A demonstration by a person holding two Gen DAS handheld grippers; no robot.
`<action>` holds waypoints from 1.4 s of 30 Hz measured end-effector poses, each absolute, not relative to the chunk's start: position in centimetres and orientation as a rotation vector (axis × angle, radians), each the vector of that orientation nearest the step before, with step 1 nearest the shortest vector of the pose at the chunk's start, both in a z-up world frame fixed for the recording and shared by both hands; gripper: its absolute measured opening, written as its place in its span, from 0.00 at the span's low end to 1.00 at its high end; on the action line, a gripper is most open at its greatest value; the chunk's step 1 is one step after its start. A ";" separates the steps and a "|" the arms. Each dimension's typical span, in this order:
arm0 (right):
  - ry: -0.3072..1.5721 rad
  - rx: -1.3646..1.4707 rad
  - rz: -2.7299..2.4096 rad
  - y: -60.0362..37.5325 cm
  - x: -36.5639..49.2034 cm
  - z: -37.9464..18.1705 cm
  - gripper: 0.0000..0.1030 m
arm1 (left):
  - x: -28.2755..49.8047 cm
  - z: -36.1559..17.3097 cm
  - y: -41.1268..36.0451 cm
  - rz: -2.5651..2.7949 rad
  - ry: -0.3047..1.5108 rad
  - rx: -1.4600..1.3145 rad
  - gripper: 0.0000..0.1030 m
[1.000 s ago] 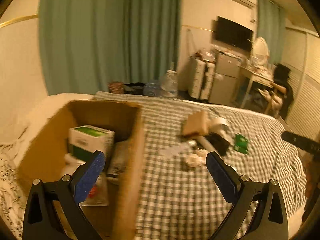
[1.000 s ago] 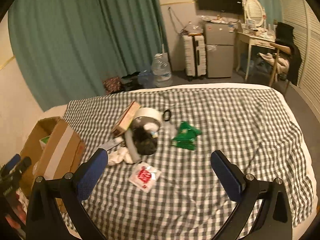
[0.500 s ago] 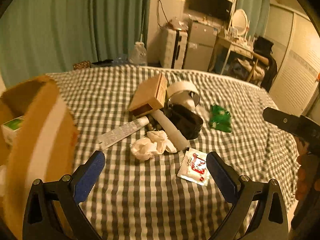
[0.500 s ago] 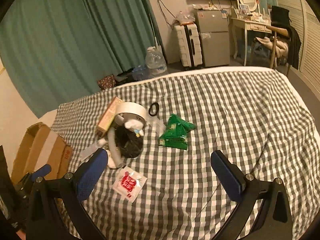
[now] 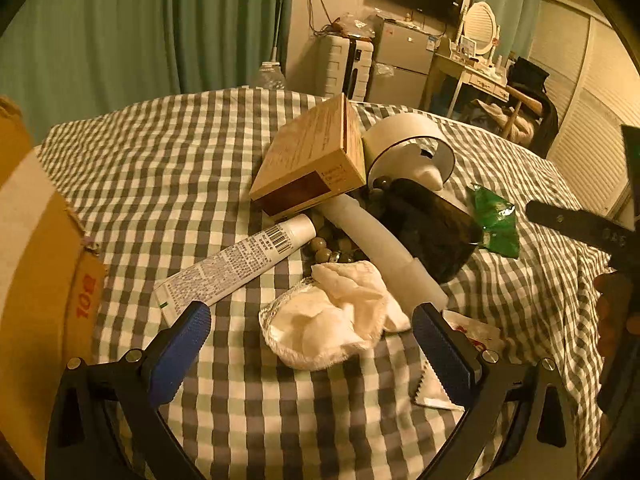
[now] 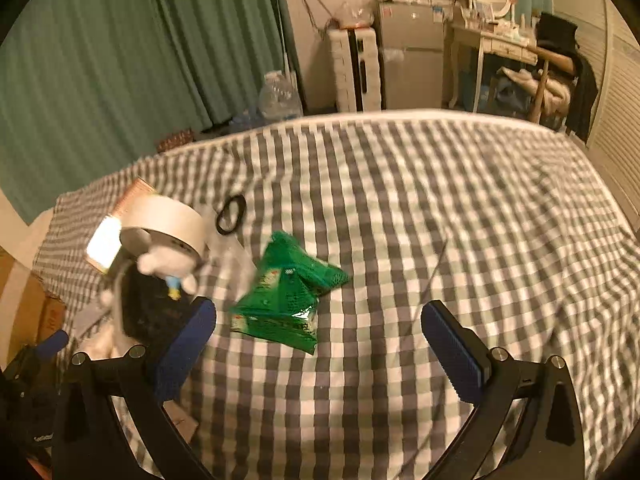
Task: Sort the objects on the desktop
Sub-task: 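Move both tools back over the cotton pad bag and green snack bag, then grasp the cotton pad bag with the left tool while the right grasps the green snack bag, then carry the cotton pad bag and green snack bag into the box and release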
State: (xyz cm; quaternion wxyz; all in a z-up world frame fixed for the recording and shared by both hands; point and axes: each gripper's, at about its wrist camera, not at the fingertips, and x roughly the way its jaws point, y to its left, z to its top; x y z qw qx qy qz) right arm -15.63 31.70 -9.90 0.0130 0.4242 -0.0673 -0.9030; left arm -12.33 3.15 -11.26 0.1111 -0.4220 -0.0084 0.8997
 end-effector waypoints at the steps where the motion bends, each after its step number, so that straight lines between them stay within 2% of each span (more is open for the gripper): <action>1: -0.178 1.329 -2.821 31.5 -15.9 -10.3 1.00 | -12.5 -11.4 3.1 2.641 -0.036 -1.237 1.00; 4: -0.127 1.333 -2.831 31.0 -16.6 -11.1 1.00 | -13.3 -11.8 3.6 2.648 -0.023 -1.222 0.99; 7: -0.097 1.385 -2.852 30.8 -17.6 -12.0 1.00 | -13.9 -12.6 4.6 2.638 0.071 -1.212 0.89; 9: -0.116 1.396 -2.838 30.8 -18.0 -12.3 1.00 | -13.6 -12.9 4.8 2.634 0.063 -1.184 0.86; 11: -0.119 1.384 -2.830 30.7 -18.1 -12.6 0.99 | -13.6 -13.2 5.1 2.620 0.062 -1.187 0.74; 12: -0.102 1.388 -2.842 30.6 -18.1 -12.6 0.88 | -13.7 -13.4 5.3 2.620 0.088 -1.203 0.71; 13: -0.099 1.402 -2.842 30.6 -18.1 -12.7 0.78 | -13.8 -13.5 5.6 2.621 0.101 -1.204 0.63; 14: -0.128 1.408 -2.808 30.5 -18.2 -12.8 0.58 | -13.8 -13.4 5.8 2.615 0.108 -1.194 0.51; 15: -0.140 1.406 -2.784 30.3 -18.2 -12.7 0.46 | -13.7 -13.2 6.2 2.604 0.114 -1.184 0.45; 16: -0.114 1.411 -2.784 30.0 -18.2 -12.6 0.46 | -13.6 -13.1 6.6 2.582 0.124 -1.178 0.34; 17: -0.069 1.413 -2.783 29.6 -18.1 -12.4 0.42 | -13.6 -13.0 7.0 2.572 0.132 -1.179 0.28; 18: -0.060 1.409 -2.776 29.4 -17.9 -12.3 0.37 | -13.5 -12.9 7.3 2.570 0.155 -1.176 0.27; 20: -0.096 1.415 -2.761 29.6 -17.6 -12.1 0.36 | -13.2 -12.8 7.4 2.560 0.154 -1.177 0.22; 36: -0.255 1.324 -2.784 32.2 -11.6 -6.0 0.33 | -8.8 -5.7 2.9 2.637 -0.101 -1.128 0.21; 42: -0.248 1.246 -2.763 30.6 -7.9 -3.4 0.33 | -5.8 -1.5 2.2 2.698 -0.089 -1.060 0.21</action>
